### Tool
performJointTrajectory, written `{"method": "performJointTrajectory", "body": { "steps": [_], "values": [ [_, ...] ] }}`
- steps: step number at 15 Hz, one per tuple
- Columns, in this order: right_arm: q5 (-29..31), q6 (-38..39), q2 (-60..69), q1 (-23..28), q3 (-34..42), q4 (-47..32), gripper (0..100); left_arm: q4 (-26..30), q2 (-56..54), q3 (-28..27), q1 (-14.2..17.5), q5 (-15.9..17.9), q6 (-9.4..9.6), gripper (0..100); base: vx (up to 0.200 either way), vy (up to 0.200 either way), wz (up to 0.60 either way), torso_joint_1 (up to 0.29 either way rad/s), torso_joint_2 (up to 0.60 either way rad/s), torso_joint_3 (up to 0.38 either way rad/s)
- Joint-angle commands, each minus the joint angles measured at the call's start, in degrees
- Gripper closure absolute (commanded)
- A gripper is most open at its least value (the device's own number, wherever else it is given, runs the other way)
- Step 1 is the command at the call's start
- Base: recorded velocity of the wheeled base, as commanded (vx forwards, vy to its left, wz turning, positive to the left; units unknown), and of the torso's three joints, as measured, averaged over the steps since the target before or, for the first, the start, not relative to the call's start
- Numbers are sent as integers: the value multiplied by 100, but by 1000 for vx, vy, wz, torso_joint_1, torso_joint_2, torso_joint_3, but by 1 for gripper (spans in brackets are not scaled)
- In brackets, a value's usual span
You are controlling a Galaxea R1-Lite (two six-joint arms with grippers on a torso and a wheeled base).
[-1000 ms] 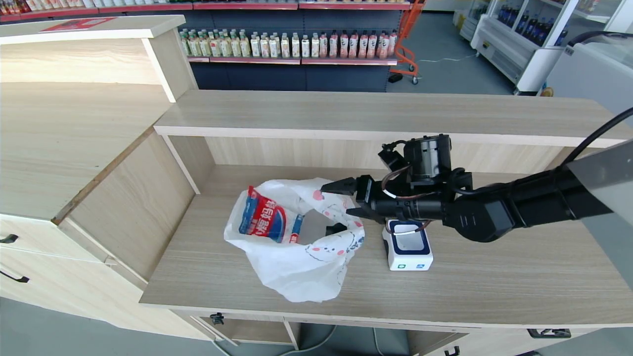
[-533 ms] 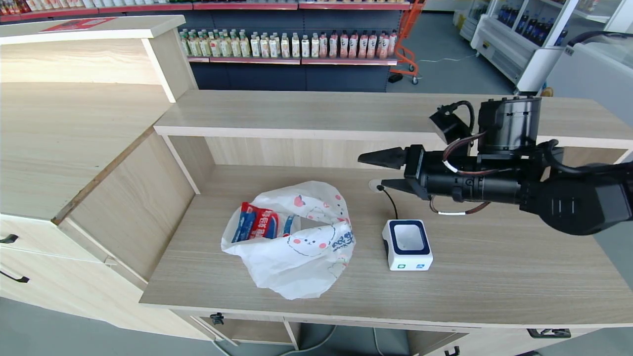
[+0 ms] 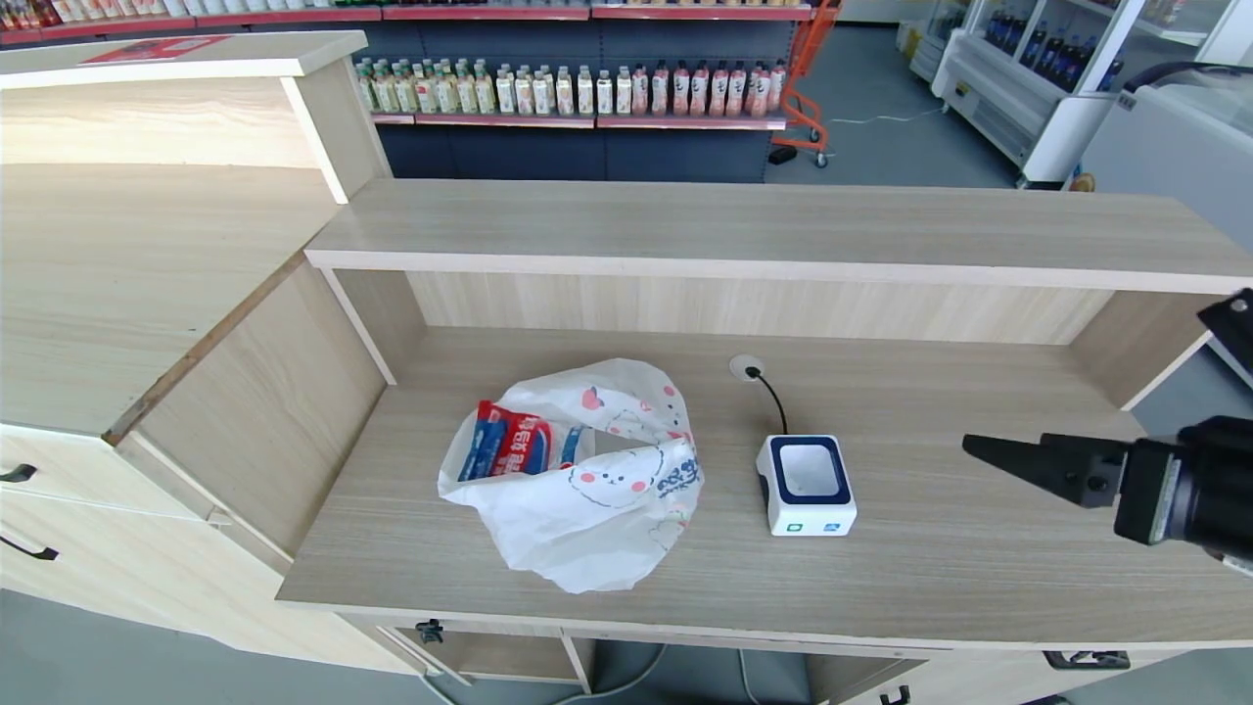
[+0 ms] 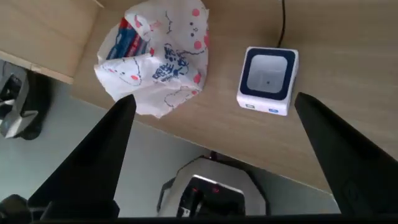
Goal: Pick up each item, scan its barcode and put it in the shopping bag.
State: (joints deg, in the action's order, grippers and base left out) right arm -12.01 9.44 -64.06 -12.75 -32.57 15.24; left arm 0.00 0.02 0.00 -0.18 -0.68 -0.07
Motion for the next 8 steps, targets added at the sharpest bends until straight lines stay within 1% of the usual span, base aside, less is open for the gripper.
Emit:
{"method": "performJointTrajectory", "body": {
  "steps": [1, 2, 3, 4, 6, 7, 8],
  "values": [
    [1508, -399, 3418, 326, 2466, -953, 0, 0, -2, 0, 1, -2, -1, 0, 0, 0, 0, 0, 0, 0],
    [1596, -399, 4112, 616, 2906, -1102, 0, 0, -2, 0, 1, -2, -1, 0, 0, 0, 0, 0, 0, 0],
    [1596, -399, 4429, 739, 3134, -1102, 0, 0, -2, 0, 1, -2, -1, 0, 0, 0, 0, 0, 0, 0],
    [1535, -460, 5193, 1020, 3257, -1278, 0, 0, -2, 0, 1, -2, -1, 0, 0, 0, 0, 0, 0, 0],
    [1412, -548, 5940, 1047, 3257, -1374, 0, 0, -2, 0, 1, -2, -1, 0, 0, 0, 0, 0, 0, 0],
    [1350, -759, 6028, 1038, 3257, -1436, 0, 0, -2, 0, 1, -2, -1, 0, 0, 0, 0, 0, 0, 0],
    [1359, -812, 6019, 1038, 3257, -1445, 0, 0, -2, 0, 1, -2, -1, 0, 0, 0, 0, 0, 0, 0]
  ]
}}
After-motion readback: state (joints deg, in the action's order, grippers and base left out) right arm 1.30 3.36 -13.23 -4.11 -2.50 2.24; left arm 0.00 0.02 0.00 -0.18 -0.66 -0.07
